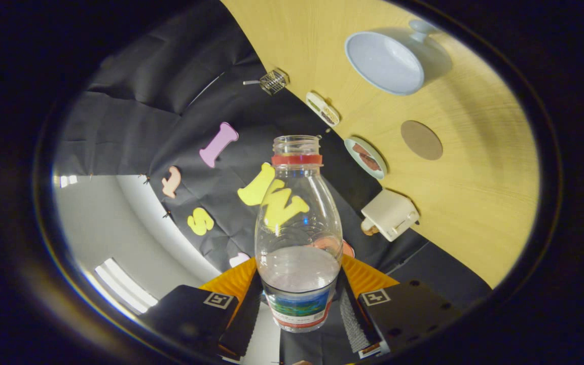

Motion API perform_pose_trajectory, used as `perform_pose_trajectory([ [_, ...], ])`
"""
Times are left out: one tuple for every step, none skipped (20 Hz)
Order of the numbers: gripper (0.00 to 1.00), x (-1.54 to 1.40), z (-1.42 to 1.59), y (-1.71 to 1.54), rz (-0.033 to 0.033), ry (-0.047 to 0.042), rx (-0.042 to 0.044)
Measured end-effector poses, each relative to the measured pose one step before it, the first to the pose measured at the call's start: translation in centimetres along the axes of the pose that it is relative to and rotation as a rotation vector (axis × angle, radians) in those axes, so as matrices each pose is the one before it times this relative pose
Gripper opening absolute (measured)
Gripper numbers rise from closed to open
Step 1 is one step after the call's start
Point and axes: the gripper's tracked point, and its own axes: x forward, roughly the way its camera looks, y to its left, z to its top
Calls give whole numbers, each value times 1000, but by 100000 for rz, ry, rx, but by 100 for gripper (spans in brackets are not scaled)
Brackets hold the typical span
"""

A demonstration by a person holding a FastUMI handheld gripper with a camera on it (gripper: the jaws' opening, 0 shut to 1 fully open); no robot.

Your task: Take the bottle from table, then pour the juice into the cup, finally place the bottle on the coaster

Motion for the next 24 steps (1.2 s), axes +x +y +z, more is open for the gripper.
perform_pose_trajectory([
  [76, -11, -72, 81, 180, 414, -220],
  [76, -104, 103, -51, 176, -279, 205],
  [76, -148, 74, 124, 225, 82, 413],
  [76, -194, 169, -66, 279, -614, 103],
  [76, -58, 205, -68, -412, -394, -518],
  [76, -80, 91, -123, -288, 36, -672],
  [76, -109, 196, 103, 222, -151, -570],
  [76, -231, 267, -49, 313, -483, -422],
  [76, -328, 330, -138, -274, -501, -348],
  [76, -58, 516, -238, 102, -980, 91],
  [76, -61, 448, -95, -19, -735, 378],
  [76, -130, 445, -224, -70, -620, 370],
  [76, -225, 566, -75, -200, -871, -236],
  [76, -42, 398, -158, -92, -767, -1015],
  [76, -108, 128, 7, -147, -183, -1615],
  [76, -71, 40, -61, -259, -478, -1997],
  [76, 121, 133, -279, -1233, -229, -2831],
  [76, 21, -17, -465, -2489, -294, -4364],
  [76, 31, -55, -284, -1742, -85, -4665],
  [76, -85, 26, -286, -1785, -83, -5139],
  [76, 18, -105, -379, -2230, 460, -6213],
  [76, -78, -124, -725, -2855, 406, -7262],
  [76, -166, -180, -801, -3057, 242, -7846],
  [77, 330, -270, -436, -2450, 682, -8144],
])
